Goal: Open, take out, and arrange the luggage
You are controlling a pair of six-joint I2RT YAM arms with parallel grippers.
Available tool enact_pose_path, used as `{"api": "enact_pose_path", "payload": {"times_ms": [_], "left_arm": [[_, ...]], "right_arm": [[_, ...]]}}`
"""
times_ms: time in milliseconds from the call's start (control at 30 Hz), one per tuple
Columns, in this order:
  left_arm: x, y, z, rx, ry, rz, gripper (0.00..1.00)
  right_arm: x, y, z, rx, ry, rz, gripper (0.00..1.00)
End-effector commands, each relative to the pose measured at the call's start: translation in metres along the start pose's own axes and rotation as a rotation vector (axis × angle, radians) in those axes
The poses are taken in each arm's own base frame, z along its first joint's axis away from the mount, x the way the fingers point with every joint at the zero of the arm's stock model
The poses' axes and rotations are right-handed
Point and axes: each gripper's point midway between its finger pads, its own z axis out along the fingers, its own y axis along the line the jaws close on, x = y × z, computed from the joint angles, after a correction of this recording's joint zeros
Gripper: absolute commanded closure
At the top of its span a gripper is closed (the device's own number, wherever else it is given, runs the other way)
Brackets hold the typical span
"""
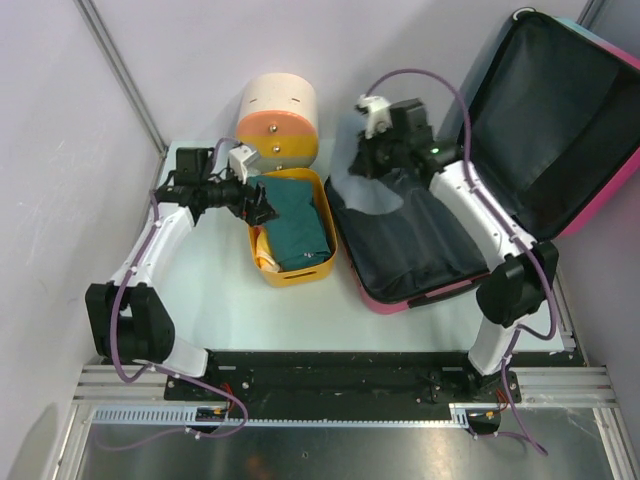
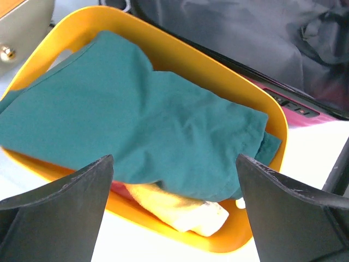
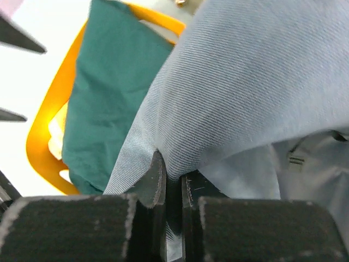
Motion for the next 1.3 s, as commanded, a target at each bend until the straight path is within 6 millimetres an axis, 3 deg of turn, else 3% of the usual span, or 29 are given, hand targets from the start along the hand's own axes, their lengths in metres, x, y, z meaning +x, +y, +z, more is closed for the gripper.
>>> {"api": "enact_pose_path", "payload": {"times_ms": [0,33,67,100,133,167,233,300,367,400,600,633,700,733,800,833,867,900,933,967,1000,1067,1233,1267], "left_arm": [[-0.017,0.012,-0.016,-0.004,-0.064,-0.106,0.02],[-0.017,0.015,-0.018,-0.013,-0.068,-0.114,0.01],[-0.015,0.018,-0.019,-0.020,-0.067,-0.128,0.02],[-0.015,0.027,-0.027,-0.048,-0.078,-0.154,0.01],[-0.015,0.030,-0.029,-0.060,-0.083,-0.161,0.01],[-0.015,0.035,-0.034,-0.080,-0.088,-0.174,0.01],[-0.012,0.043,-0.039,-0.128,-0.086,-0.215,0.01],[-0.007,0.049,-0.046,-0.160,-0.088,-0.253,0.01],[-0.004,0.052,-0.052,-0.177,-0.097,-0.270,0.01],[0.002,0.051,-0.053,-0.178,-0.092,-0.288,0.01],[0.015,0.043,-0.068,-0.208,-0.110,-0.300,0.01],[0.017,0.041,-0.070,-0.209,-0.112,-0.303,0.01],[0.016,0.034,-0.072,-0.190,-0.125,-0.289,0.01],[0.014,0.031,-0.072,-0.181,-0.133,-0.281,0.02],[0.009,0.025,-0.074,-0.167,-0.156,-0.253,0.04],[0.007,0.024,-0.076,-0.168,-0.163,-0.240,0.04],[0.004,0.023,-0.075,-0.167,-0.168,-0.224,0.04],[0.000,0.021,-0.075,-0.158,-0.176,-0.203,0.05],[-0.001,0.020,-0.074,-0.151,-0.174,-0.200,0.06],[-0.004,0.017,-0.071,-0.136,-0.174,-0.185,0.07],[-0.006,0.016,-0.068,-0.127,-0.171,-0.172,0.08],[-0.008,0.010,-0.057,-0.113,-0.151,-0.140,0.09],[-0.001,0.024,-0.036,-0.179,-0.084,-0.196,0.21],[0.002,0.028,-0.034,-0.196,-0.075,-0.223,0.25]], "right_arm": [[-0.012,0.039,-0.002,0.109,0.008,-0.216,1.00],[-0.003,0.043,0.010,0.110,0.040,-0.211,1.00],[0.004,0.064,0.021,0.073,0.067,-0.223,1.00],[0.016,0.073,0.027,0.059,0.113,-0.224,1.00],[0.012,0.083,0.031,0.054,0.110,-0.226,1.00],[0.028,0.091,0.048,0.038,0.160,-0.230,1.00],[0.044,0.119,0.064,-0.005,0.193,-0.223,1.00],[0.070,0.138,0.089,-0.049,0.255,-0.201,1.00],[0.069,0.153,0.100,-0.077,0.251,-0.155,1.00],[0.082,0.156,0.117,-0.082,0.279,-0.143,1.00],[0.081,0.190,0.145,-0.206,0.266,-0.016,0.66],[0.088,0.196,0.149,-0.246,0.289,0.002,0.52],[0.089,0.207,0.149,-0.308,0.296,0.020,0.41],[0.087,0.214,0.146,-0.349,0.295,0.024,0.30],[0.077,0.212,0.140,-0.398,0.269,0.031,0.24],[0.062,0.217,0.125,-0.449,0.242,0.046,0.19],[0.048,0.202,0.120,-0.456,0.204,0.073,0.18],[0.027,0.200,0.116,-0.488,0.130,0.077,0.18],[0.030,0.193,0.110,-0.523,0.140,0.131,0.19],[0.009,0.189,0.092,-0.538,0.084,0.137,0.19],[-0.005,0.168,0.087,-0.517,0.039,0.152,0.20],[-0.014,0.149,0.072,-0.473,0.015,0.138,0.24],[0.019,0.075,0.057,-0.212,0.109,0.116,0.26],[0.035,0.065,0.057,-0.180,0.146,0.116,0.26]]}}
